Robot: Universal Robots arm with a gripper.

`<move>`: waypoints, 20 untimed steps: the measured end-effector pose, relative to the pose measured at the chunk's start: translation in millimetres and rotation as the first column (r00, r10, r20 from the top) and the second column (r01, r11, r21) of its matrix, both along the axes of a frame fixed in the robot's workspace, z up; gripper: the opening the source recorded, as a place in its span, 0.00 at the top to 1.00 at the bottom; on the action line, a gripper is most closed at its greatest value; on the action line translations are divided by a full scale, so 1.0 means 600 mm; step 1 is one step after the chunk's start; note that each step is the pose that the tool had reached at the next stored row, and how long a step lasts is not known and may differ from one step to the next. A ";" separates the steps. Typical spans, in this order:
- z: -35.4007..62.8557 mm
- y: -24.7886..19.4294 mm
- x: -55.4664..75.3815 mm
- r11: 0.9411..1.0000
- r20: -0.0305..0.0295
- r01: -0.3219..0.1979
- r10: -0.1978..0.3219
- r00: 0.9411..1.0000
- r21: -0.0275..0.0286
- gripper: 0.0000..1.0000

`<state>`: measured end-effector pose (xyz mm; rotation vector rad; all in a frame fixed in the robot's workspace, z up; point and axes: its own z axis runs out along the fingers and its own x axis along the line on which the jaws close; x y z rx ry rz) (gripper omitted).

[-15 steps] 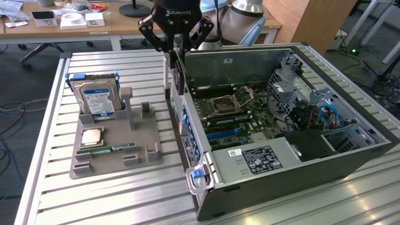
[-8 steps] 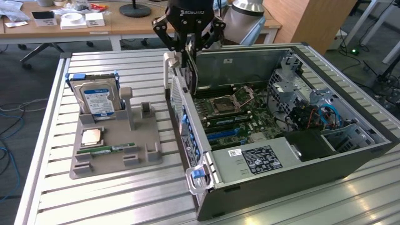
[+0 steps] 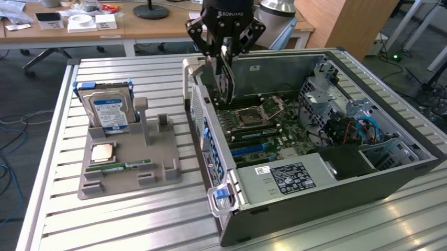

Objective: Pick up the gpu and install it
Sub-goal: 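Pick up the gpu and move the gpu toward the slot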

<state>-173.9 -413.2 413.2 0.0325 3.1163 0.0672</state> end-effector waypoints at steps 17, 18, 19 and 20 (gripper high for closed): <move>0.000 0.0010 0.068 1.000 0.000 0.000 0.000 1.000 0.000 0.74; 0.000 0.0011 0.072 1.000 0.000 0.000 0.000 1.000 0.000 0.74; 0.000 0.0011 0.076 1.000 0.000 0.000 0.000 1.000 0.000 0.74; 0.000 0.0012 0.080 1.000 0.000 0.000 0.000 1.000 0.000 0.74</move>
